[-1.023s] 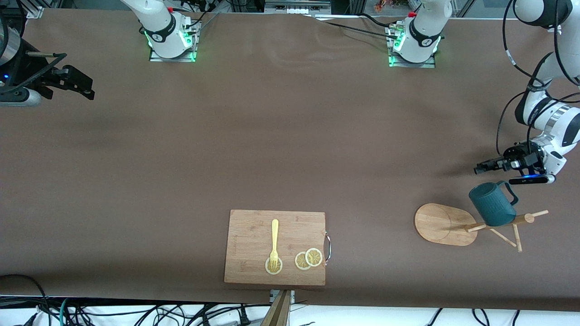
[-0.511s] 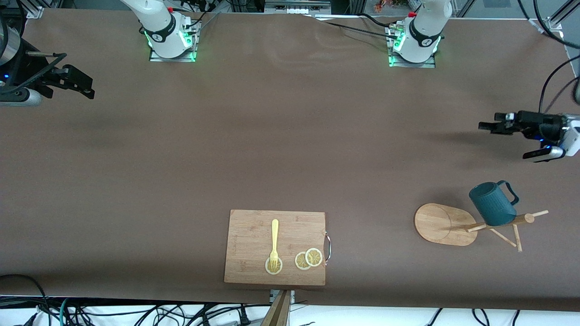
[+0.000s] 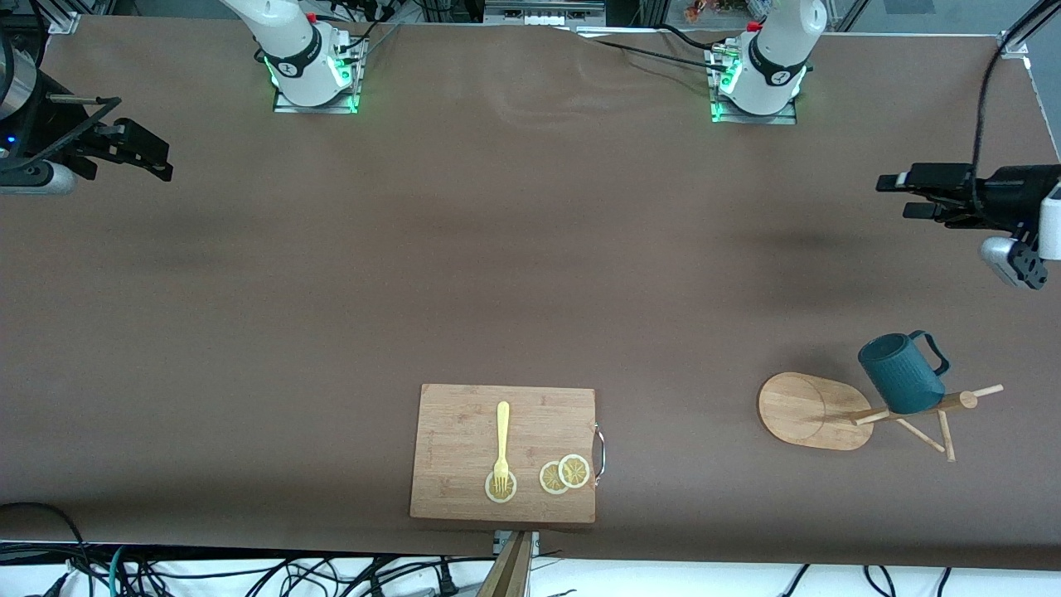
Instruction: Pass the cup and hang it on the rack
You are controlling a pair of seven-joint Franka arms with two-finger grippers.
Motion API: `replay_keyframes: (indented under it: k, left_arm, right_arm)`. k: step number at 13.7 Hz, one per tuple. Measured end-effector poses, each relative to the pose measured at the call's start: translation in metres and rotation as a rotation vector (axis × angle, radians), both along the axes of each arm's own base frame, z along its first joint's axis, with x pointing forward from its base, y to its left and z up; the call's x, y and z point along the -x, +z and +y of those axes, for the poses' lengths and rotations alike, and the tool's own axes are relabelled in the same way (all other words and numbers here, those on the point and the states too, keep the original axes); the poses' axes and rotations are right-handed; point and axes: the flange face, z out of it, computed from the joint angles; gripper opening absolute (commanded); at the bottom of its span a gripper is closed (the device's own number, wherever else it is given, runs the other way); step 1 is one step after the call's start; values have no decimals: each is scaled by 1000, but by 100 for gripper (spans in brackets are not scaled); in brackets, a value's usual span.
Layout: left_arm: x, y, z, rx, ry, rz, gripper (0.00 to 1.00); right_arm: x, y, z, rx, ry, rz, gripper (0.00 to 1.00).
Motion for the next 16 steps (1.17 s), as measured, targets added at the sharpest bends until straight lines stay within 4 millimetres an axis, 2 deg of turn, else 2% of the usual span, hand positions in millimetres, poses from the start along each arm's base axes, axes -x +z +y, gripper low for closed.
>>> replay_keyframes:
  k: [3, 6, 8, 10, 12, 16]
  left_arm:
    - [-13, 30, -32, -227, -85, -199, 100]
    - [-20, 55, -31, -283, -63, -343, 100]
    - [-13, 71, -24, -350, 0, -350, 100]
    - [0, 84, -26, -384, 115, -300, 100]
    - [12, 89, -35, -408, 207, -231, 100]
    - [14, 82, -44, -427, 252, -174, 100]
  right_arm:
    - [0, 0, 0, 0, 0, 0, 100]
    - [0, 0, 0, 0, -1, 0, 100]
    - [0, 0, 0, 0, -1, 1, 100]
    - [0, -1, 0, 0, -1, 1, 100]
    - [0, -1, -1, 0, -1, 1, 100]
    - [-1, -1, -1, 0, -1, 2, 100]
